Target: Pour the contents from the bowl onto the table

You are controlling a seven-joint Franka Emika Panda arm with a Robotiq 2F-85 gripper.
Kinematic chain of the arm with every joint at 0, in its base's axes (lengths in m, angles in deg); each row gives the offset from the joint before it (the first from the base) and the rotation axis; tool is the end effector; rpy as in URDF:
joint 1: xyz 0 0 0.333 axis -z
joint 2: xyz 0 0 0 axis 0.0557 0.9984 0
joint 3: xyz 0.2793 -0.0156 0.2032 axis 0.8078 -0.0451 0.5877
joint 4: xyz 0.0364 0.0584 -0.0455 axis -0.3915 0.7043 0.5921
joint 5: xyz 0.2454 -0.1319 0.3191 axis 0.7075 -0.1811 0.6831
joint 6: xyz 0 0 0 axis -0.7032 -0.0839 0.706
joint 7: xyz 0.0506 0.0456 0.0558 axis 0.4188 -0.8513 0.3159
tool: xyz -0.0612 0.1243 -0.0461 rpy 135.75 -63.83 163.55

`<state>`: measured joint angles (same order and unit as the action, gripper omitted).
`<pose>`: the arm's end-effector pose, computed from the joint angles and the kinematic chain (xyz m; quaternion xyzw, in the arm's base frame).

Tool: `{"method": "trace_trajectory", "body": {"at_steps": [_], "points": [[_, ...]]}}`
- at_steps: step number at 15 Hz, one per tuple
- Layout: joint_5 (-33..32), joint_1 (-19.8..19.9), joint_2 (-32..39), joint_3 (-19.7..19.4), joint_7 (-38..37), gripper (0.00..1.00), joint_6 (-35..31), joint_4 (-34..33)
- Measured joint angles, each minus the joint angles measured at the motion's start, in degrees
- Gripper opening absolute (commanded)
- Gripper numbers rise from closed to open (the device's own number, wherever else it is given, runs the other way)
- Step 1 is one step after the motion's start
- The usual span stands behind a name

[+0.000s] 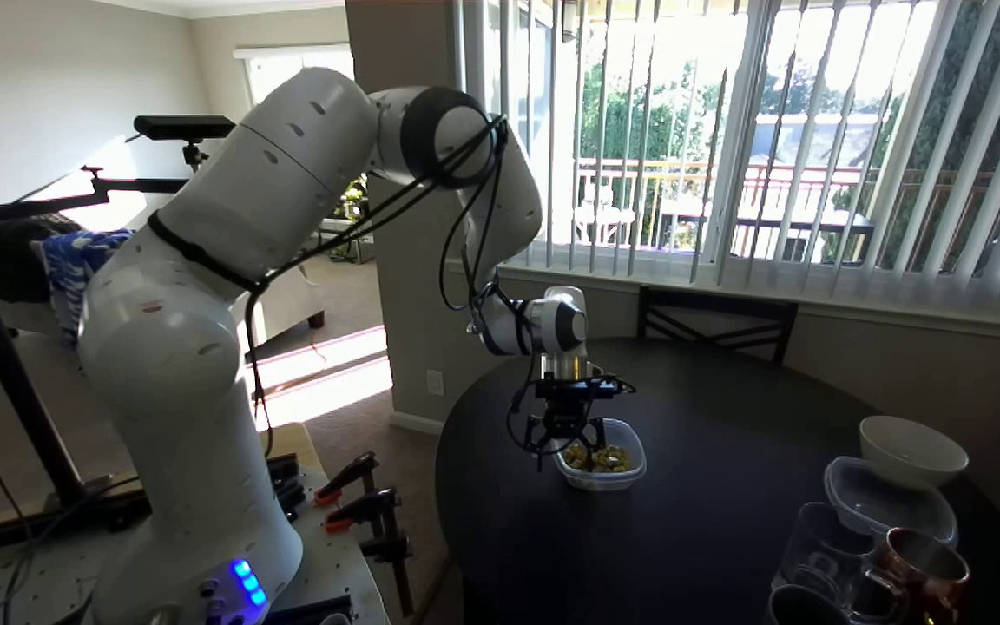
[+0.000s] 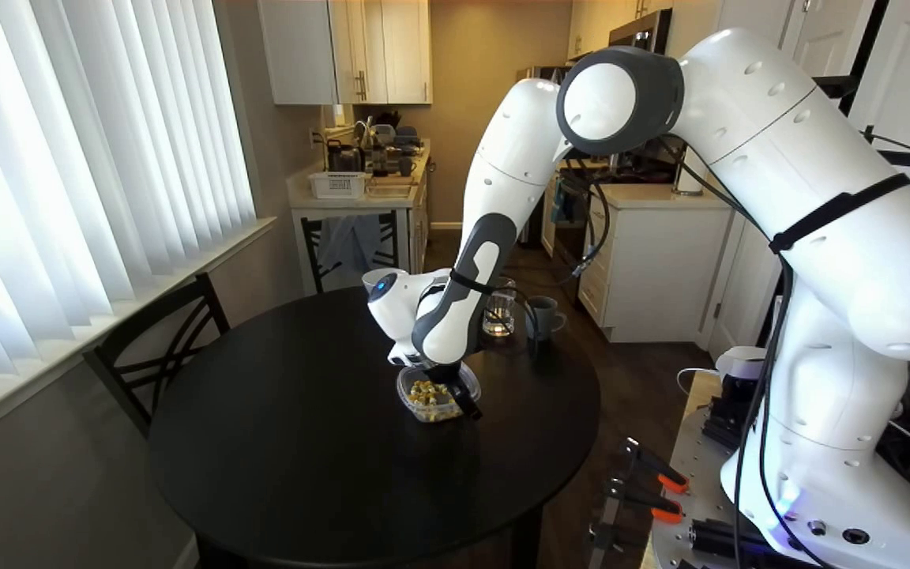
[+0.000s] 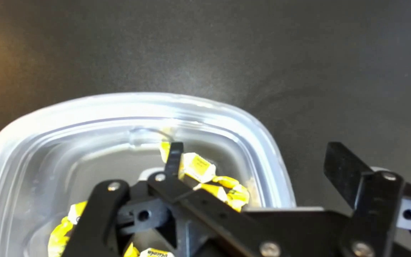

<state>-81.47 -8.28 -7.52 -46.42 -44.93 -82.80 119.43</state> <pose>0.5874 0.0323 0.0044 0.8660 0.4318 -0.2182 0.1265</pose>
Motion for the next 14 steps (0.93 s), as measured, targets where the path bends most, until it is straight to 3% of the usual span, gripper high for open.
{"method": "trace_trajectory", "body": {"at_steps": [7,14], "points": [[-8.02,1.96,-1.26,-0.72,2.71,1.0,-14.36,8.21],[-12.6,5.3,-8.37,-1.27,2.71,1.0,-32.89,19.84]]}}
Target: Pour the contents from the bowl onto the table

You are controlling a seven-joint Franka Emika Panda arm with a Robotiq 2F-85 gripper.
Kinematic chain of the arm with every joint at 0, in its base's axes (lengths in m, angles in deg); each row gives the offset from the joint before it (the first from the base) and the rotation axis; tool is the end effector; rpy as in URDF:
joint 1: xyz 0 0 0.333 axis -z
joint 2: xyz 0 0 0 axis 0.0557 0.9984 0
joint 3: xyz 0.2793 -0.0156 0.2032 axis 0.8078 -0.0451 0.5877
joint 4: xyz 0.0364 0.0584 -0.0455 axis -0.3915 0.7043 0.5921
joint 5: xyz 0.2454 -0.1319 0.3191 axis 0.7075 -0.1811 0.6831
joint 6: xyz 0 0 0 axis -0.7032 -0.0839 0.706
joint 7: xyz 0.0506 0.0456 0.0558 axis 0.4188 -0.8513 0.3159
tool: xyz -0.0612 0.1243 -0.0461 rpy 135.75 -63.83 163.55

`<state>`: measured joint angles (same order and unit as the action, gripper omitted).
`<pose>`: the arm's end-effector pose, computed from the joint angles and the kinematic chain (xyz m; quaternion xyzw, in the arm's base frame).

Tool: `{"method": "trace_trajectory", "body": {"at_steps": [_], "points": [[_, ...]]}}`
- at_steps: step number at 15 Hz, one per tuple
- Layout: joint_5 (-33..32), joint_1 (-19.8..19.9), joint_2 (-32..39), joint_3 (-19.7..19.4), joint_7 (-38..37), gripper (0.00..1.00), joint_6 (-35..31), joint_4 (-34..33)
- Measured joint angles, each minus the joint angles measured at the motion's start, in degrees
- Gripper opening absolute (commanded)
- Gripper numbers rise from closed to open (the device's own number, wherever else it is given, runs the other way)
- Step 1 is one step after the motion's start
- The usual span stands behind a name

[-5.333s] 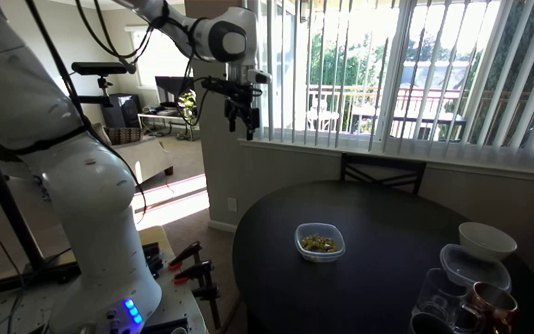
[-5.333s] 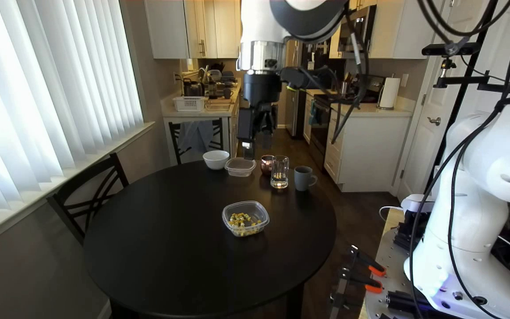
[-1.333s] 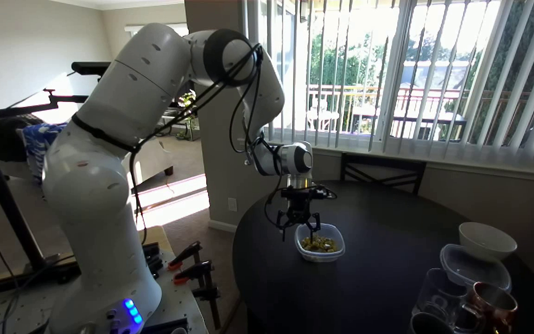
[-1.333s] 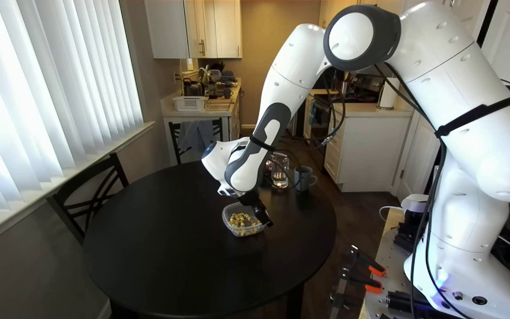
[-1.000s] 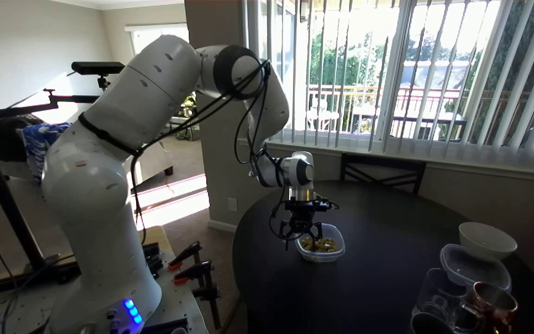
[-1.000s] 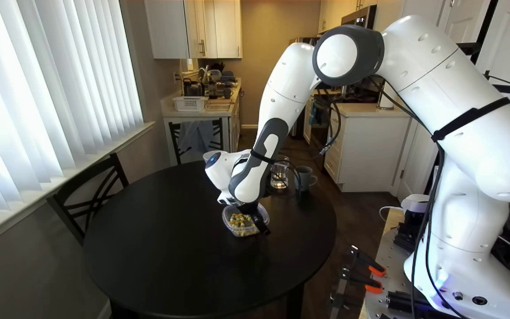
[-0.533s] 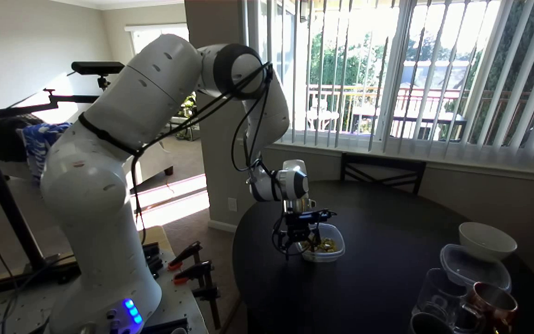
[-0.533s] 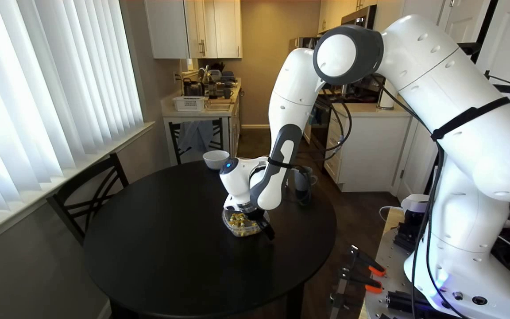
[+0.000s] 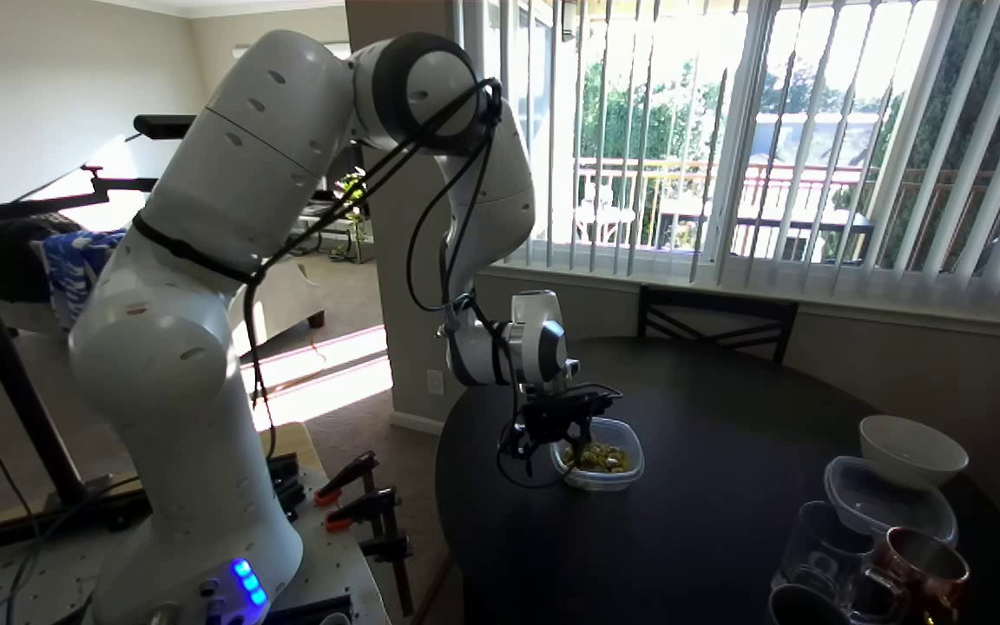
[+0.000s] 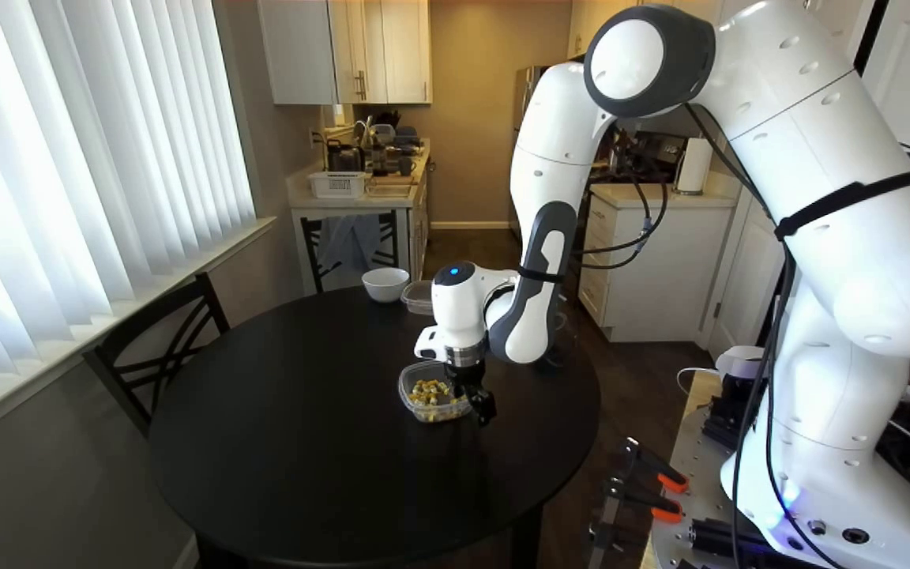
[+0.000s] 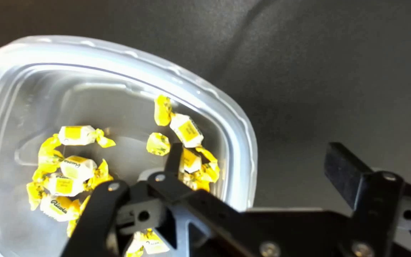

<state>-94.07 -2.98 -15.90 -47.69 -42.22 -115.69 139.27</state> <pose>0.5279 0.0214 0.0177 0.8335 0.5433 -0.0414 0.0916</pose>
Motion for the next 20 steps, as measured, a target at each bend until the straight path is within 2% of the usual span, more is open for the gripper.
{"method": "trace_trajectory", "body": {"at_steps": [1,2,7,13,18,20], "points": [[-0.12,0.31,-0.69,-0.03,0.0,0.94,-0.89,0.98],[-0.12,0.48,-1.05,-0.03,0.0,0.74,-1.02,1.56],[-0.11,1.15,-1.13,0.49,0.59,0.41,-0.96,1.87],[0.25,4.46,-1.16,2.93,3.29,0.03,-0.96,1.87],[0.83,7.06,-1.65,4.74,4.42,0.03,-0.96,1.87],[3.95,9.02,-2.21,7.01,6.64,0.0,-0.48,2.07]]}}
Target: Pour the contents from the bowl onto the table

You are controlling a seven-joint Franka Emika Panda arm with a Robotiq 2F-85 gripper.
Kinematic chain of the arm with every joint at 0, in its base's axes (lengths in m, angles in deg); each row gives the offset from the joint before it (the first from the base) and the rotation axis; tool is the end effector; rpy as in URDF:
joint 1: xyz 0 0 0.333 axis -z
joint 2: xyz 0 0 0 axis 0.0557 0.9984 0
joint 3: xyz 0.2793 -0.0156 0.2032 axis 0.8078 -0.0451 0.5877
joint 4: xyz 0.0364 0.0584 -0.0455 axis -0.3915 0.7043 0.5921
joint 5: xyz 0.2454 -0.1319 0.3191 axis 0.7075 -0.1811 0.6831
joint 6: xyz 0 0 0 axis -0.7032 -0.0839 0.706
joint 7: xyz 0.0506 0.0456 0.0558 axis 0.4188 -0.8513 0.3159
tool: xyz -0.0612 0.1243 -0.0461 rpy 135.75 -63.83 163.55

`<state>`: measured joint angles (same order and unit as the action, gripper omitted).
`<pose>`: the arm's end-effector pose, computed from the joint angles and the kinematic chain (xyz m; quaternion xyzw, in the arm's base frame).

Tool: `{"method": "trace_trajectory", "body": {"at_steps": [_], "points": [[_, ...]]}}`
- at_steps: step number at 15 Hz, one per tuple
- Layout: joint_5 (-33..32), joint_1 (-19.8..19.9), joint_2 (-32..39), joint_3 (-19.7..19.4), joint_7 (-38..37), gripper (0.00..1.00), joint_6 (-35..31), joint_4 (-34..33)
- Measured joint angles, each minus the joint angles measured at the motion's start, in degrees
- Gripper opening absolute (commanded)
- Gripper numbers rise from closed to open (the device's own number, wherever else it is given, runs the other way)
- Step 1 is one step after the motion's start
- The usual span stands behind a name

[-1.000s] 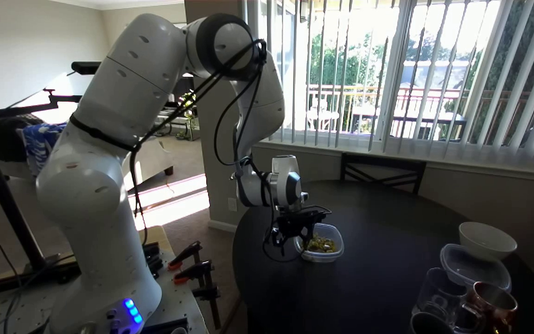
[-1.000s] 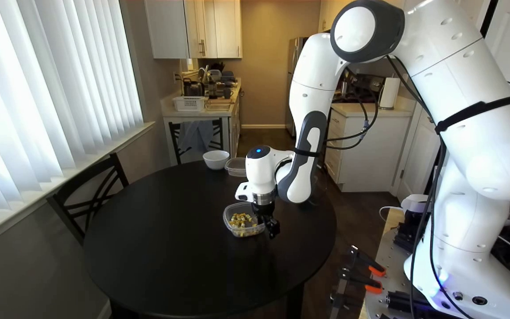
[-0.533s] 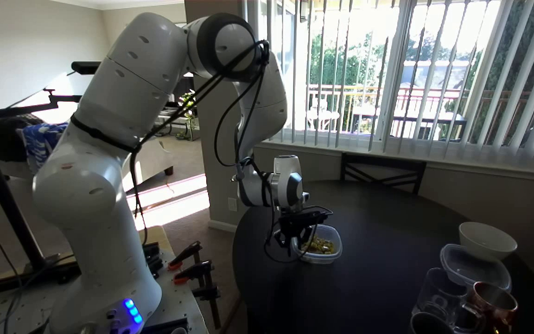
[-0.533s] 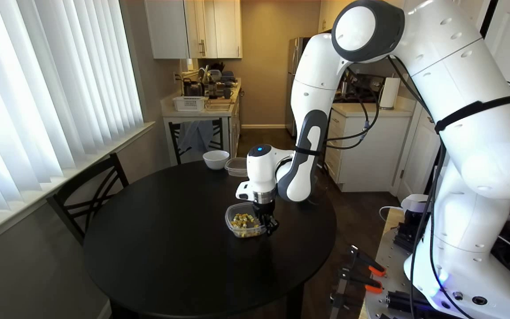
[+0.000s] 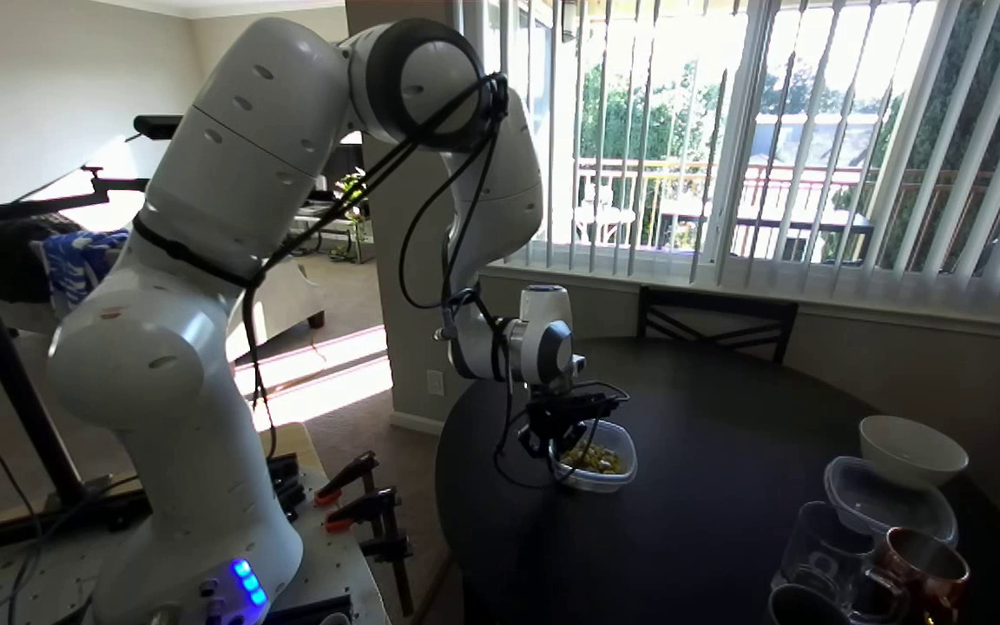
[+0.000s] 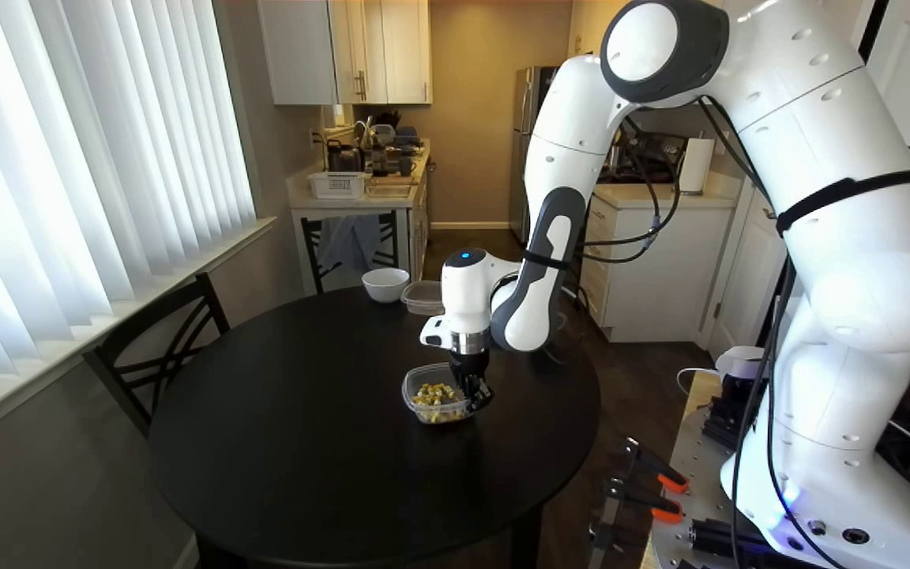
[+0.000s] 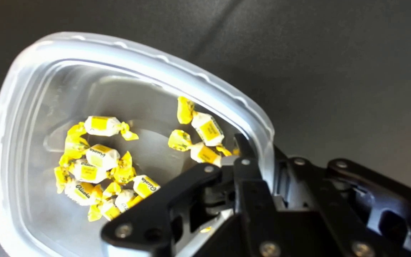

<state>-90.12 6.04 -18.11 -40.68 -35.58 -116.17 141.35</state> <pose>0.5260 0.0111 0.0342 0.8394 0.5407 -0.0191 0.0524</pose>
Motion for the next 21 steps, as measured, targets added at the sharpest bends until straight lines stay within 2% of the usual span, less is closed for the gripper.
{"method": "trace_trajectory", "body": {"at_steps": [2,3,6,8,10,13,14,21], "points": [[6.74,4.32,-1.05,5.39,6.65,0.01,2.87,0.69],[10.34,7.55,-1.76,9.34,10.79,0.01,5.72,1.0],[21.55,18.5,-3.97,22.12,22.56,0.01,17.99,0.4],[28.39,23.39,-5.1,26.96,29.48,0.01,27.98,-1.98],[36.79,22.96,-5.96,25.28,37.06,0.01,37.44,-5.69],[44.41,17.6,-5.76,17.32,43.0,0.01,52.06,-12.79],[44.56,16.73,-4.82,15.96,43.22,0.01,56.6,-15.44],[44.4,16.04,8.41,15.42,42.75,0.01,87.37,-36.64]]}}
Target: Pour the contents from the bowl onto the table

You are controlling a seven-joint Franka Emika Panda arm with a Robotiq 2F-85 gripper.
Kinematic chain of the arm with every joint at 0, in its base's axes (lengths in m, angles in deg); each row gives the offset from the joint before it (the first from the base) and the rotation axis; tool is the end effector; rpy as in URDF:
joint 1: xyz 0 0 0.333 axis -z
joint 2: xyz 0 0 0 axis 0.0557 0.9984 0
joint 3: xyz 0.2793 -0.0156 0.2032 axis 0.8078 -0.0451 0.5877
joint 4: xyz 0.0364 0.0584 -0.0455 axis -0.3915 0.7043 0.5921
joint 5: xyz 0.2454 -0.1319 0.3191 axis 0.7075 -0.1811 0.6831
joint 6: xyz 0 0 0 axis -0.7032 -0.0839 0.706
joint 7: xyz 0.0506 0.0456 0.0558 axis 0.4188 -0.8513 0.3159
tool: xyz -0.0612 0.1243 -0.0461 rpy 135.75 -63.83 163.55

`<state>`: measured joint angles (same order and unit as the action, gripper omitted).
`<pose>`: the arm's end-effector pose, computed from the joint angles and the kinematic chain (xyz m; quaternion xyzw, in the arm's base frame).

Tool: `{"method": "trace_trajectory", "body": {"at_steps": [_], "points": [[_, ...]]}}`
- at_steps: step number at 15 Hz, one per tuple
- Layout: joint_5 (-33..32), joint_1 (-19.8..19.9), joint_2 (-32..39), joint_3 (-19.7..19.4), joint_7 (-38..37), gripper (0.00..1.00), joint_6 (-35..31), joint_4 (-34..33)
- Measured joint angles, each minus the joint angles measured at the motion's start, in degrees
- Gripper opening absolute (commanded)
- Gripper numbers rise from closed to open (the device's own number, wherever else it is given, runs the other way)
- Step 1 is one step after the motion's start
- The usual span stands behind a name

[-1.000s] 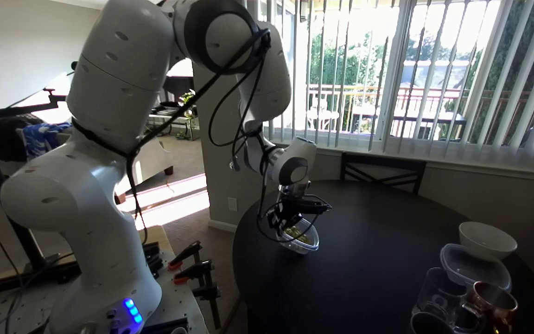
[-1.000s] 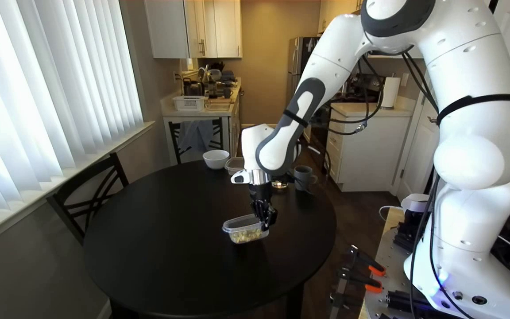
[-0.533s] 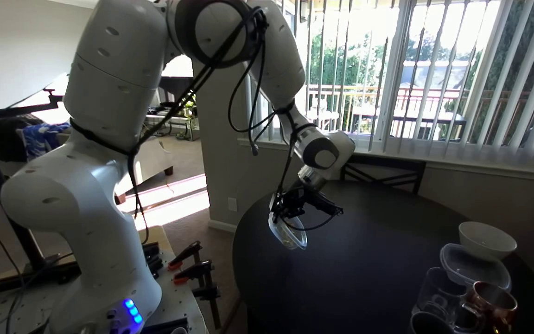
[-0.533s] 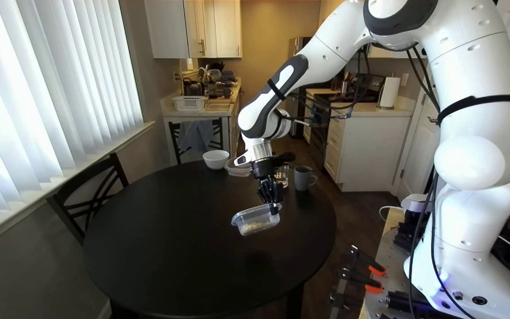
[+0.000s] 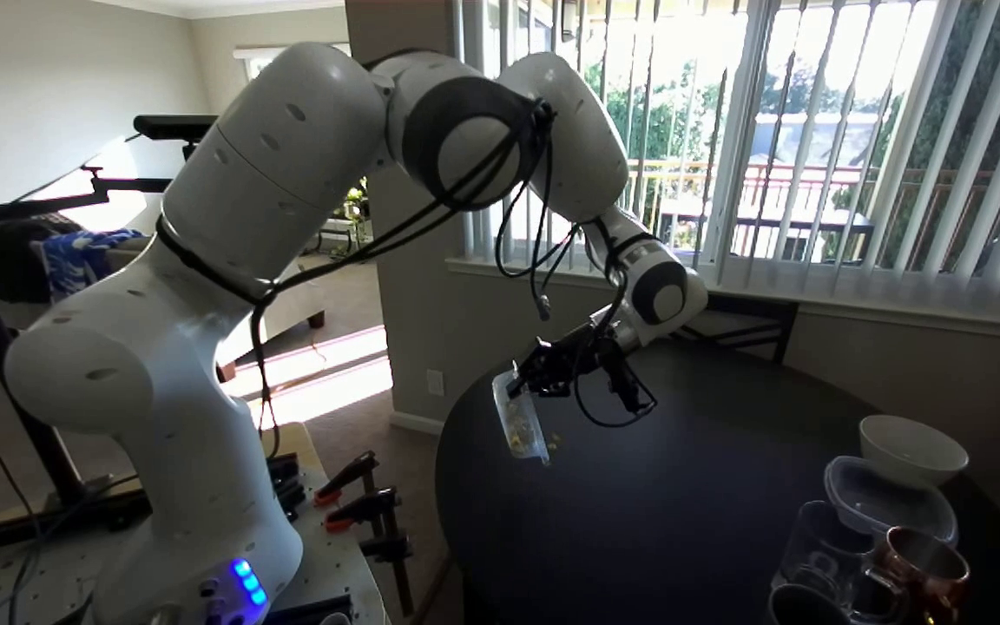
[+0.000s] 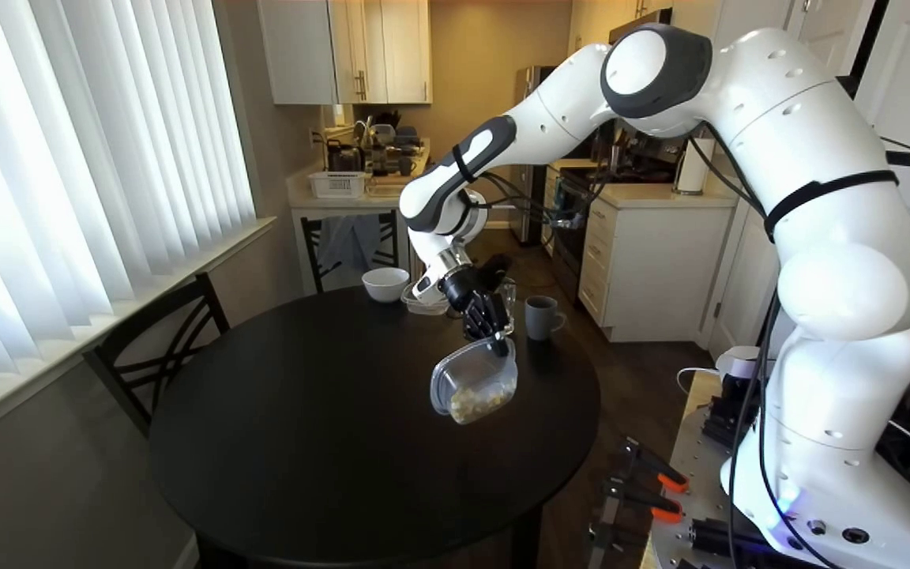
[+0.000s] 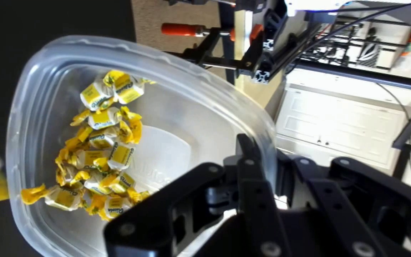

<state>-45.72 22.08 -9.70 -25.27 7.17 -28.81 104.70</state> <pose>0.5664 -0.0296 0.1532 -0.6962 -0.5040 0.2606 0.4398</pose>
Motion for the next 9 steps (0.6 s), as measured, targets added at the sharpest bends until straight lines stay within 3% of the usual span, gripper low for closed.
{"method": "trace_trajectory", "body": {"at_steps": [3,9], "points": [[0.07,-1.41,6.43,-0.78,-2.36,0.01,12.55,-9.73],[9.57,-10.18,18.62,-11.76,-8.83,0.01,33.95,-29.27]]}}
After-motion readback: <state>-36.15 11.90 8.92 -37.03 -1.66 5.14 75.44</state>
